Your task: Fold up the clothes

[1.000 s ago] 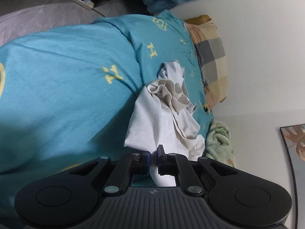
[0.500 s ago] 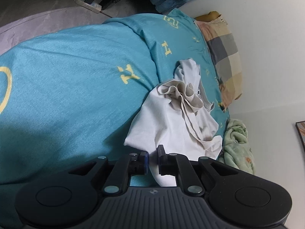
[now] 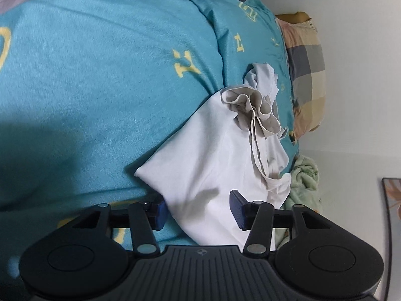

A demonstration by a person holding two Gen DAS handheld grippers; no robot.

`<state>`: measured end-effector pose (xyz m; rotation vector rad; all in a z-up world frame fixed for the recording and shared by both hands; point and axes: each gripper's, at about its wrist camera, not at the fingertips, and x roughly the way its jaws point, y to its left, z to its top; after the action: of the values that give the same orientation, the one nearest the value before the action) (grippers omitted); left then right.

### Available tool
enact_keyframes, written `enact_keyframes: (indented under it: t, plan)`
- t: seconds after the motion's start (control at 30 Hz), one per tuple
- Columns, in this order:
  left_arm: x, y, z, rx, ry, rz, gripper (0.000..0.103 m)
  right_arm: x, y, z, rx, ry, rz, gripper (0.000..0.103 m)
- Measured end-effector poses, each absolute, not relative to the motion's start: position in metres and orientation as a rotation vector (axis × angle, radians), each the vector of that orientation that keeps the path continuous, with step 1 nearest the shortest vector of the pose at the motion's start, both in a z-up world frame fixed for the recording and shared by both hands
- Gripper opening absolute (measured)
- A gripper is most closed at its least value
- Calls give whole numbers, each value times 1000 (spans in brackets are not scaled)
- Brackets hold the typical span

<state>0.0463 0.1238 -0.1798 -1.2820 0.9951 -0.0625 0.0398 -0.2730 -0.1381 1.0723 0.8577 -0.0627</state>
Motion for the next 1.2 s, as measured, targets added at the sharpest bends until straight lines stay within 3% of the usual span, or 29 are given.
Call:
enact_keyframes:
  t: [0.13, 0.53, 1.0, 1.2]
  plan:
    - [44, 127, -178, -1296, 954, -46, 10, 39, -274, -138, 1078, 854, -58, 13]
    - [26, 135, -113, -1219, 805, -104, 7, 23, -263, -105, 1062, 795, -64, 13]
    - [-72, 134, -54, -1219, 782, -121, 7, -73, -257, -57, 1033, 714, -55, 13]
    - [-76, 135, -41, -1240, 780, -104, 7, -74, -258, -46, 1040, 721, -59, 13]
